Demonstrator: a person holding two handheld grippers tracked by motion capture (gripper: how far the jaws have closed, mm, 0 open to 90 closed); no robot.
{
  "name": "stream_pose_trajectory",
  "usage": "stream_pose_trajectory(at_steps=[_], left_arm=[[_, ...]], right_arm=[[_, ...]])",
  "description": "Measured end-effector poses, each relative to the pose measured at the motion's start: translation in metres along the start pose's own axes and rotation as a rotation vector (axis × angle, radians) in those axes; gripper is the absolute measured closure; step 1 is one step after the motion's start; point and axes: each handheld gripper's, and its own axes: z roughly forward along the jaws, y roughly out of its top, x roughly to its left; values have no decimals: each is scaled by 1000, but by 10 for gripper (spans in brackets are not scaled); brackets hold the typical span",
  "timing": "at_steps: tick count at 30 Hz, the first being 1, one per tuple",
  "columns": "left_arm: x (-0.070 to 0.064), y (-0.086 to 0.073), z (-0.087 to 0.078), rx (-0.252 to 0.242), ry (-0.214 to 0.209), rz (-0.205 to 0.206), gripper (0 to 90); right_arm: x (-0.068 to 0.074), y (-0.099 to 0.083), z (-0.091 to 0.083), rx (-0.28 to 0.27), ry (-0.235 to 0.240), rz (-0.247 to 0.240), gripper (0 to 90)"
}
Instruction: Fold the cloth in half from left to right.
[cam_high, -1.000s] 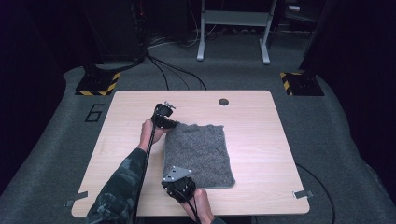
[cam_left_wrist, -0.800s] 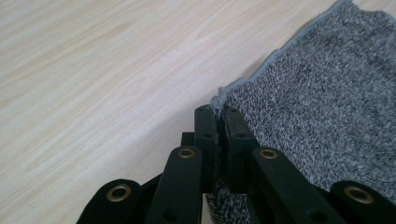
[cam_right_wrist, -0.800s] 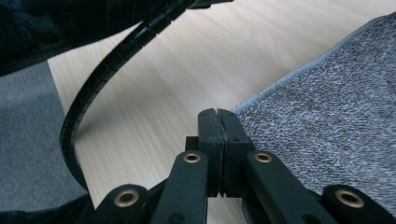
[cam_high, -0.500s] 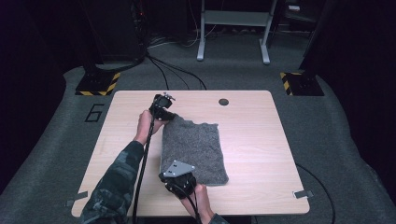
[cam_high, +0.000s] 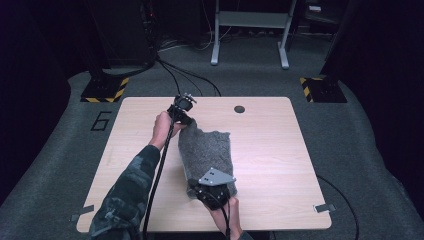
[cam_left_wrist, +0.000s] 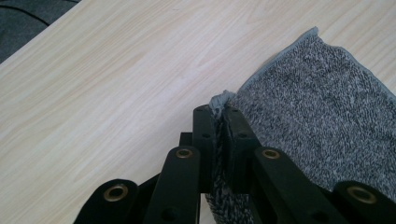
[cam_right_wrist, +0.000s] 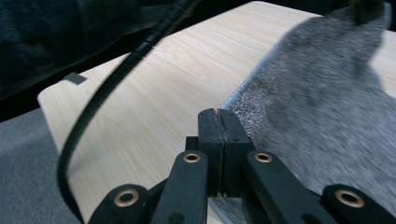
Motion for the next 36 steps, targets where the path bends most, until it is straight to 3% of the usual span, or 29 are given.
stream_pose_trajectory(at_steps=[3,14,21,24,26,31,34,36], left_arm=[[-6,7,7,20,8,7,835],[-26,26,26,35,0,9,833],[-36,35,38,15,-27,-28,798],[-41,38,45,16,-36,-54,507],[-41,38,46,-18,-51,-95,390],[-37,28,37,-47,-60,-105,283],[-38,21,35,-61,-62,-114,271],[-38,12,32,-52,-60,-99,268]], right_arm=[[-8,-10,-6,7,-25,32,898],[-15,-27,-13,32,-68,47,898],[-29,-39,-23,49,-106,88,898],[-33,-47,-25,69,-130,106,898],[-39,-60,-25,100,-152,137,896],[-45,-81,-27,151,-170,162,886],[-47,-86,-28,157,-172,182,874],[-49,-90,-31,165,-174,199,835]])
